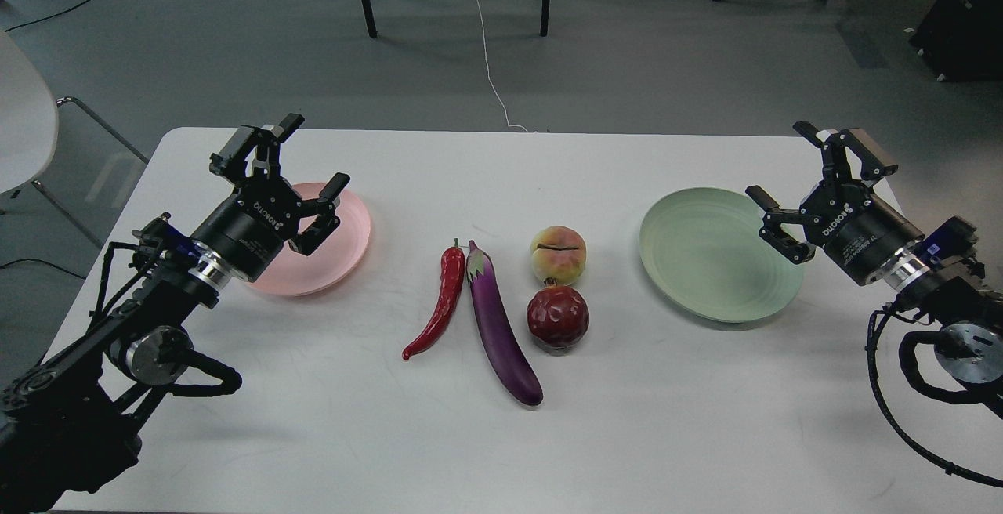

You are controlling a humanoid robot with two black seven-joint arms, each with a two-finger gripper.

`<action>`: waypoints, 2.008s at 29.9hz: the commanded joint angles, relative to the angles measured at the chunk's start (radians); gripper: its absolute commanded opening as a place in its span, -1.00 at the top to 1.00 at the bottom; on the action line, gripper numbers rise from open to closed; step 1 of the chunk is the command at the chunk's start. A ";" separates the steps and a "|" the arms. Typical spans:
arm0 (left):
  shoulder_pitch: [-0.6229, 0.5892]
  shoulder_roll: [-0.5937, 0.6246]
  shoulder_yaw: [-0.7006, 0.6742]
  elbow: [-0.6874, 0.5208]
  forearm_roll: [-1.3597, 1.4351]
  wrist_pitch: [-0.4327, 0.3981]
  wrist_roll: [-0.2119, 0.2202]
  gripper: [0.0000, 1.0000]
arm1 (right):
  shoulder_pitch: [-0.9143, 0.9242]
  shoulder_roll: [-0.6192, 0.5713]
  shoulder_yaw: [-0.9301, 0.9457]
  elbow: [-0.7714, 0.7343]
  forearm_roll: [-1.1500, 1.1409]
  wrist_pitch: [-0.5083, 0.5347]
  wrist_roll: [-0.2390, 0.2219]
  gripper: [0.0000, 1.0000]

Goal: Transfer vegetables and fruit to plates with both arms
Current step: 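Raise the right gripper and move it toward the peach, then lower the right gripper onto the peach and close it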

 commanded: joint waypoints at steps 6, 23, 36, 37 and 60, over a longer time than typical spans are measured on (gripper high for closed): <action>-0.004 0.008 -0.003 -0.004 0.018 0.000 -0.003 -0.97 | 0.107 -0.093 0.001 0.062 -0.099 0.000 0.000 -0.99; -0.025 0.120 -0.006 -0.047 -0.001 0.000 -0.077 -0.97 | 0.969 0.177 -0.773 0.033 -1.219 -0.007 0.000 -0.97; -0.016 0.125 -0.035 -0.065 -0.001 0.000 -0.078 -0.97 | 0.950 0.467 -0.988 -0.161 -1.365 -0.234 0.000 -0.92; -0.016 0.125 -0.035 -0.068 -0.001 0.000 -0.078 -0.97 | 0.942 0.481 -0.988 -0.173 -1.364 -0.236 0.000 -0.92; 0.032 0.146 -0.078 -0.128 -0.001 0.000 -0.078 -0.97 | 0.833 0.624 -0.988 -0.346 -1.356 -0.274 0.000 -0.93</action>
